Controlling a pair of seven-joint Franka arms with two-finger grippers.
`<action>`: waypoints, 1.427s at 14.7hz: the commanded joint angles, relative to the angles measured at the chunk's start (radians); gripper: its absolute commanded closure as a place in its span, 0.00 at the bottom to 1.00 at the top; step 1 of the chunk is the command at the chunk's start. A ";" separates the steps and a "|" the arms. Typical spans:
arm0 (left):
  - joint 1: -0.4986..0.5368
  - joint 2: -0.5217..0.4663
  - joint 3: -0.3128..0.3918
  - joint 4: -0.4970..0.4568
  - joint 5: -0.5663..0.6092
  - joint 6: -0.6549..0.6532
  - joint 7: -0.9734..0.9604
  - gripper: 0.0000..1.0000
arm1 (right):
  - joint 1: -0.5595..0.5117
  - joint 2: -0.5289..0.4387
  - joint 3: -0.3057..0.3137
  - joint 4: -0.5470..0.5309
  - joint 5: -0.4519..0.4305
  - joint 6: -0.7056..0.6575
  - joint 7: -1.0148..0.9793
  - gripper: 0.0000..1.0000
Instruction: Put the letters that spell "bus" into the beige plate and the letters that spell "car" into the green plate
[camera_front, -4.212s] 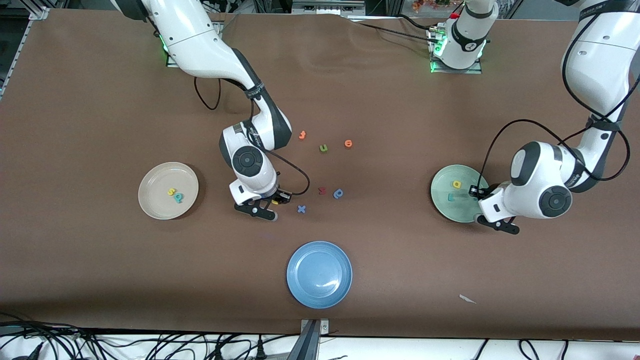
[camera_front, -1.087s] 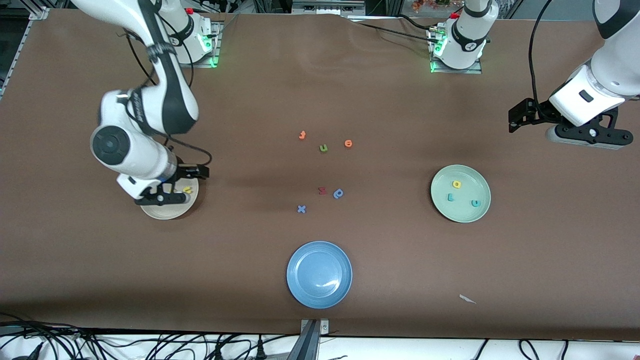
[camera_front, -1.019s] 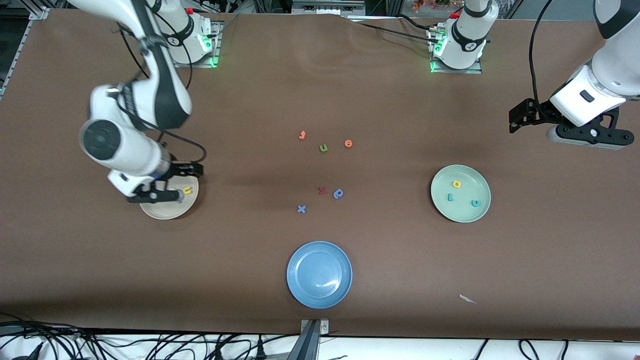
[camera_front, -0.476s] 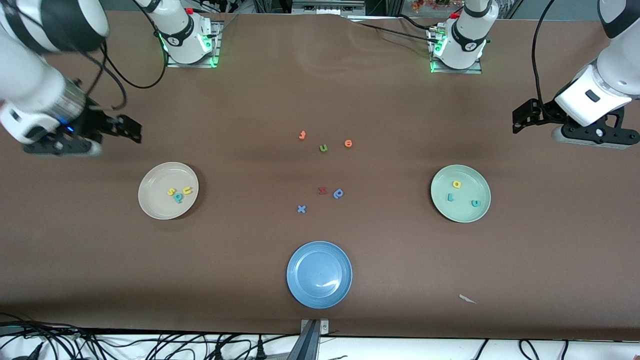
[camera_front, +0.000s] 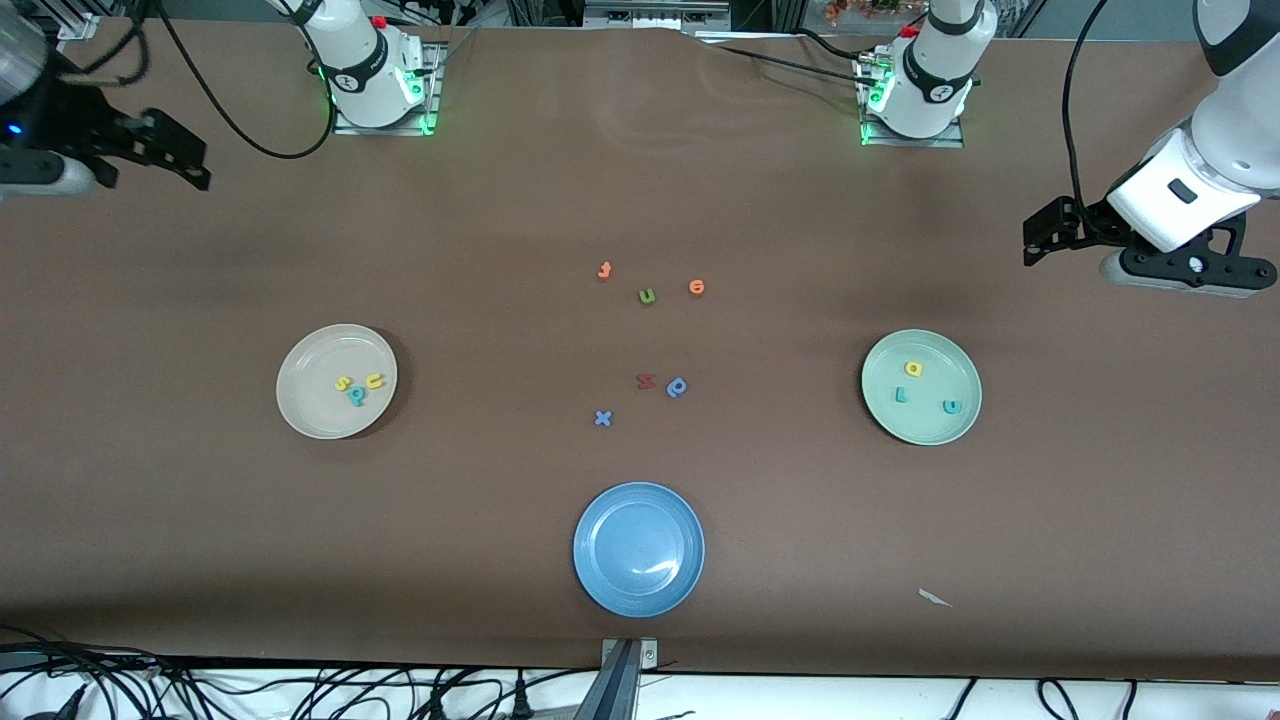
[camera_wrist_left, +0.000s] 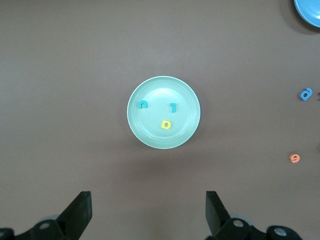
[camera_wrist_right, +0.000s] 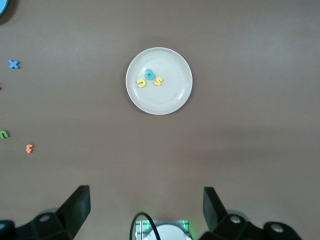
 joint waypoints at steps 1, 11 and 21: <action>-0.002 -0.014 -0.005 0.004 0.017 -0.018 0.009 0.00 | 0.019 0.068 -0.037 0.076 -0.004 -0.030 -0.017 0.00; -0.005 -0.012 -0.005 0.004 0.017 -0.018 0.012 0.00 | 0.025 0.100 -0.037 0.042 0.007 0.141 -0.005 0.00; -0.005 -0.014 -0.005 0.004 0.017 -0.018 0.011 0.00 | 0.025 0.091 -0.039 -0.007 0.039 0.211 -0.005 0.00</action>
